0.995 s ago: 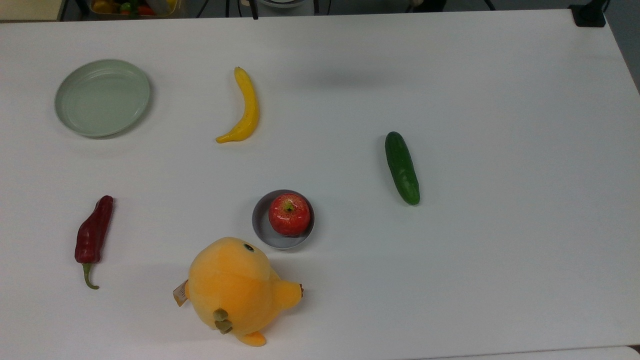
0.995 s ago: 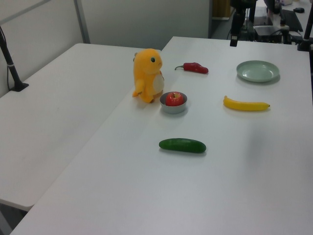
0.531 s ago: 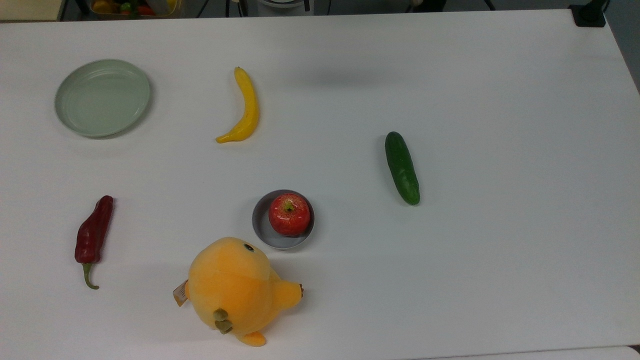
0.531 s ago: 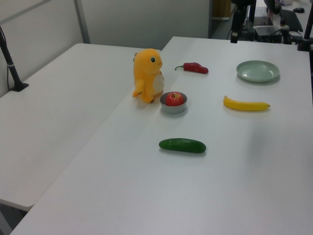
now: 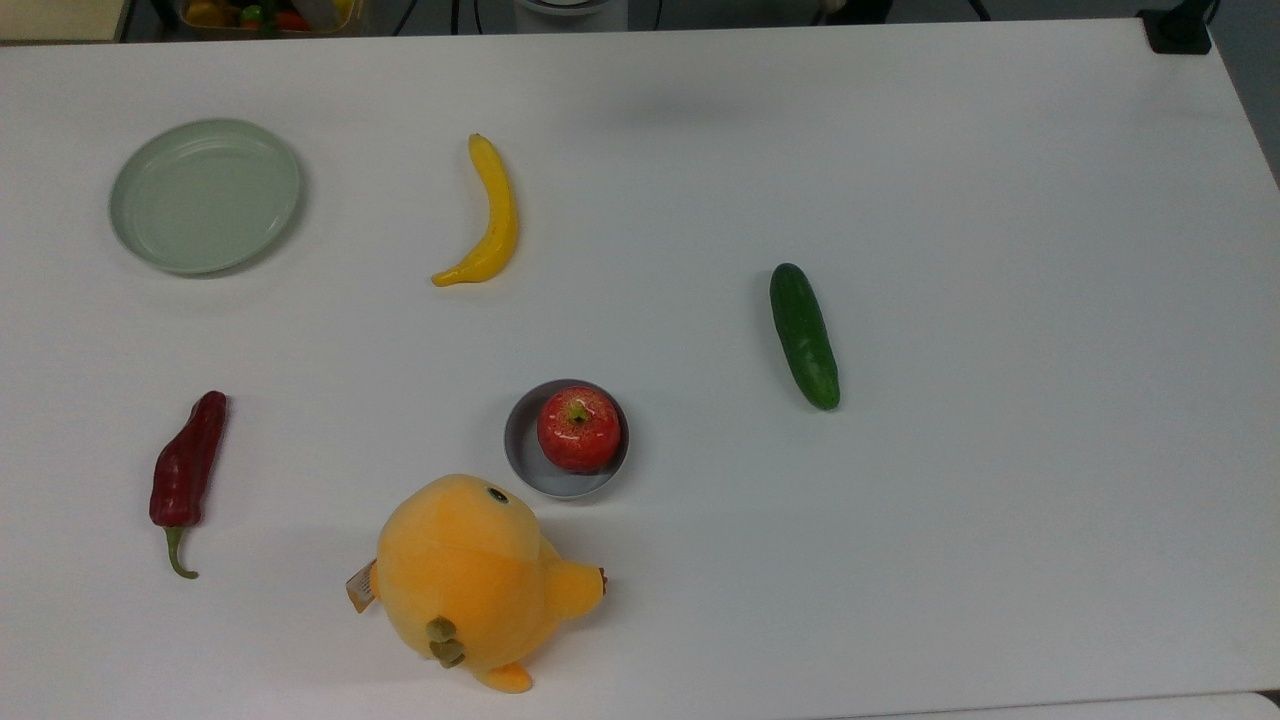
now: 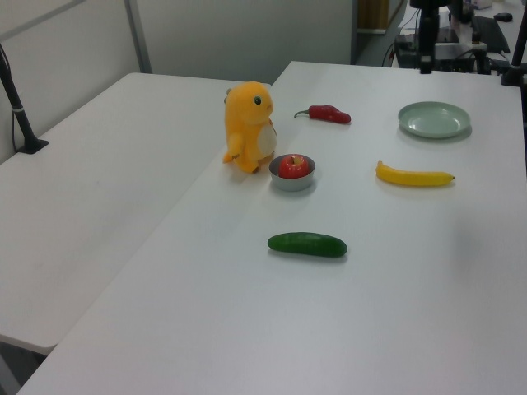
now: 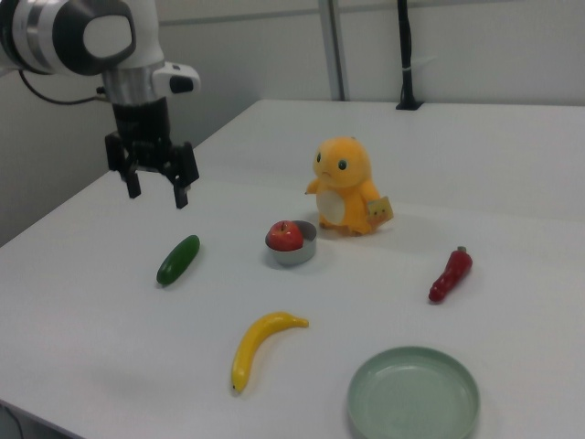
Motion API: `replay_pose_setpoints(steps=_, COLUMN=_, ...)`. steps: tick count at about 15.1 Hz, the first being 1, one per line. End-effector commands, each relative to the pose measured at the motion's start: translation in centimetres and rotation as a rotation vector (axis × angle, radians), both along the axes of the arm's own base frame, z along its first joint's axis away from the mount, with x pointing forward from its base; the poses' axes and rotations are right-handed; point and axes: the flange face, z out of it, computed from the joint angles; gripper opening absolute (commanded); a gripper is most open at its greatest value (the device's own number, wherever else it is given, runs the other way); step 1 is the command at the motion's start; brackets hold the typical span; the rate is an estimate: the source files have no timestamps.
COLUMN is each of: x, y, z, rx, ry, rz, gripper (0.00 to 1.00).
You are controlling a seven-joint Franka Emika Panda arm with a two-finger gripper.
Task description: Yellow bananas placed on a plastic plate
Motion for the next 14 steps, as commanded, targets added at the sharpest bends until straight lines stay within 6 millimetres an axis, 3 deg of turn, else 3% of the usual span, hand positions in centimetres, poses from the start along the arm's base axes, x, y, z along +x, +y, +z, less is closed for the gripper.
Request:
replay_pose_setpoints(steps=1, x=-3.8, y=-0.7, z=-6.1, rx=0.002, ry=0.117, rz=0.086, gripper=1.00)
replay_pose_setpoints(steps=7, x=-4.3, y=-2.0, z=-14.9, rx=-0.074, ry=0.110, rz=0.143, gripper=1.00)
replay_pose_setpoints(steps=14, x=-3.2, y=-3.6, z=-21.6, rx=-0.121, ry=-0.040, rz=0.150, gripper=1.00)
